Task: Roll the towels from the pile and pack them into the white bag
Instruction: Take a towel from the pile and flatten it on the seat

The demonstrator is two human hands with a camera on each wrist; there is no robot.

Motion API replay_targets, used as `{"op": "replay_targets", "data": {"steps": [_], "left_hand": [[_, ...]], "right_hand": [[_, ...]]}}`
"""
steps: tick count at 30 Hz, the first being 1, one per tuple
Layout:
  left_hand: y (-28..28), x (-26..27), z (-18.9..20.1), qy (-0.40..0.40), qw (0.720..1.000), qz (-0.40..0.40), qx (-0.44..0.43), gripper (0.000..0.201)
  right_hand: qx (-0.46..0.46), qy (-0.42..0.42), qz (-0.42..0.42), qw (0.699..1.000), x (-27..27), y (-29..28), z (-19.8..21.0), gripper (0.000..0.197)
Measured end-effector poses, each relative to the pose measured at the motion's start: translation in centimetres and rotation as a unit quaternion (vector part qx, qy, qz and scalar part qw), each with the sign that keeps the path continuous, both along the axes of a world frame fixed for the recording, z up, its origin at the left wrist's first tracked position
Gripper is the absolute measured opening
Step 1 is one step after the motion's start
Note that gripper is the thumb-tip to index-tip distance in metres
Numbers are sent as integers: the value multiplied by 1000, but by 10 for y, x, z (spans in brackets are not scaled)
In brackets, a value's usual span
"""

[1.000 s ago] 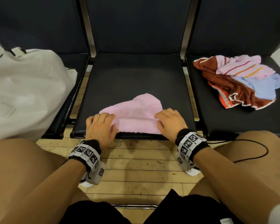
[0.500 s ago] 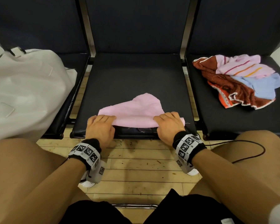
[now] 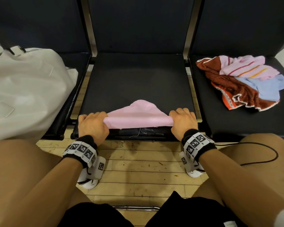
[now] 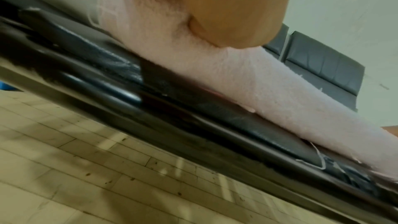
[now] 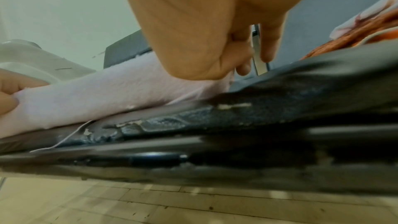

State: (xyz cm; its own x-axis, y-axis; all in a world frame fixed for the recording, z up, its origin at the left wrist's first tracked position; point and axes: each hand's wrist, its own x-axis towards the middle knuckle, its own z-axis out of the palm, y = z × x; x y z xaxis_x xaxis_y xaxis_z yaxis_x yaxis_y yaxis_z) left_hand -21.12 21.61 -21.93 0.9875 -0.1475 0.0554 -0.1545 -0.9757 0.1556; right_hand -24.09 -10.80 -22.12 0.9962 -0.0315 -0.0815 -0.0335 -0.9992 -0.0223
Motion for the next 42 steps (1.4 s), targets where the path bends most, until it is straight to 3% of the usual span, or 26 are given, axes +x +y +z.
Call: {"op": "replay_targets", "data": {"steps": [5, 8, 10, 13, 18, 22, 25, 28, 32, 36, 42], "left_hand": [[5, -1, -7, 5, 1000, 5, 2, 48], [-4, -6, -6, -32, 998, -44, -16, 55], [-13, -14, -9, -25, 995, -91, -17, 53], [-20, -22, -16, 8, 993, -119, -11, 55], [-19, -19, -17, 15, 994, -109, -1, 53], [-19, -14, -10, 42, 994, -97, 8, 48], [-19, -13, -9, 74, 993, -88, 37, 55], [-19, -16, -13, 45, 994, -88, 36, 61], [-21, -20, -13, -55, 993, -100, 5, 40], [-22, -18, -11, -58, 993, -100, 6, 23], [-15, -14, -11, 22, 997, -68, 14, 43]], "right_hand": [[31, -51, -29, 998, -1, -10, -1, 49], [103, -108, 47, 988, -3, 1, 5, 63], [120, -72, 115, 983, -6, 14, 6, 64], [86, -11, 145, 986, -10, 24, -3, 54], [77, -41, 124, 988, -2, 15, -13, 42], [64, -33, 135, 988, 1, 16, 3, 32], [80, 22, 128, 988, 0, 17, 11, 31], [97, 29, 106, 989, -3, 17, 4, 27], [94, -55, 108, 988, 1, 14, 0, 25], [70, -50, 150, 985, -2, 19, -2, 24], [54, 24, 97, 994, -8, 19, 0, 55]]}}
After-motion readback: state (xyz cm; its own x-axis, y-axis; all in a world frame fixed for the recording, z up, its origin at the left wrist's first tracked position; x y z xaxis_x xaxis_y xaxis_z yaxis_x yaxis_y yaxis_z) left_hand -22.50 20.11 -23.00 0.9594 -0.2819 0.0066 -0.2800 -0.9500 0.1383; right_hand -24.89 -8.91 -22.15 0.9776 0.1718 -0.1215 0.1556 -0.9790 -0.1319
